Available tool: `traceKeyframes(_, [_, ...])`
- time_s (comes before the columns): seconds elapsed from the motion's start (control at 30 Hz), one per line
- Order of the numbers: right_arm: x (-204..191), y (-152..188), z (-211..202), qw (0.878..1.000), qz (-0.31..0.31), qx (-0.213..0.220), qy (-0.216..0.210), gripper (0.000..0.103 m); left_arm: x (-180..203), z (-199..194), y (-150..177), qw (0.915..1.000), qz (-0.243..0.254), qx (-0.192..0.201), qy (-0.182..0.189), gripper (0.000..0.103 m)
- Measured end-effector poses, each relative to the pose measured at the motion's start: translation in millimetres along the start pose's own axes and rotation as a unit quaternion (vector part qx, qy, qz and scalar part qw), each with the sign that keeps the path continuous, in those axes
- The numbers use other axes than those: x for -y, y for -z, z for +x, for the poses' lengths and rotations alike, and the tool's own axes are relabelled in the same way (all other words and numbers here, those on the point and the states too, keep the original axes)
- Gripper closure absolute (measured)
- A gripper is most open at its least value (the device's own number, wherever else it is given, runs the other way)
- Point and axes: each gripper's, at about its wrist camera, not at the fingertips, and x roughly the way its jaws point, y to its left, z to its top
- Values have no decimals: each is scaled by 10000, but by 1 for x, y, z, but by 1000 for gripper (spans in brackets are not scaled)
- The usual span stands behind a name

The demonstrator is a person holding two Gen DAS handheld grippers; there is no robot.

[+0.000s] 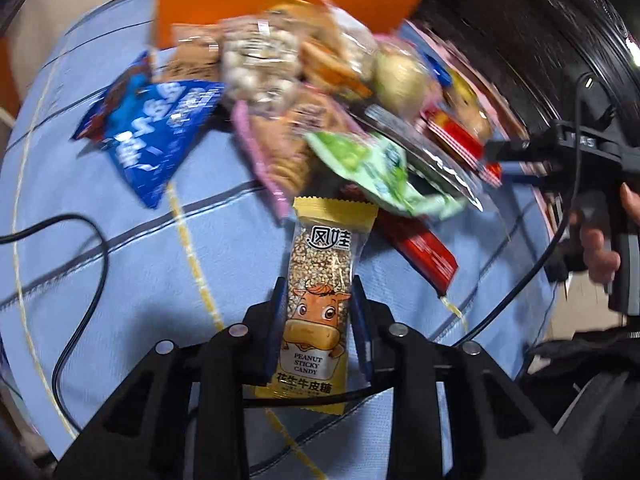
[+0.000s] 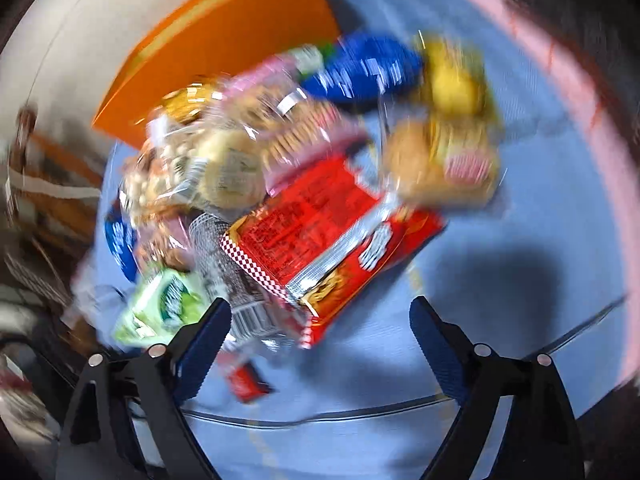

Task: Organize snacks
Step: 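Carry the candy bar and red chip bag into the orange box, release both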

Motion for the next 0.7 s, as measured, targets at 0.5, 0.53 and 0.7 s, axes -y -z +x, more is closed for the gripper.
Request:
traceKeyframes(0.5, [22,-33,34,9870,1326,-459,-786,85,17,7,15,9996,-170,31,-239,74])
traceKeyframes(0.53, [24,-31,31,9873,1280,-427,-837,86,18,6,16,9995,-187,55,-230,74])
traceKeyframes(0.7, [19,-19,0,9931,702,-279,-892,88,17,-7,17,9991,-271,182,-262,74])
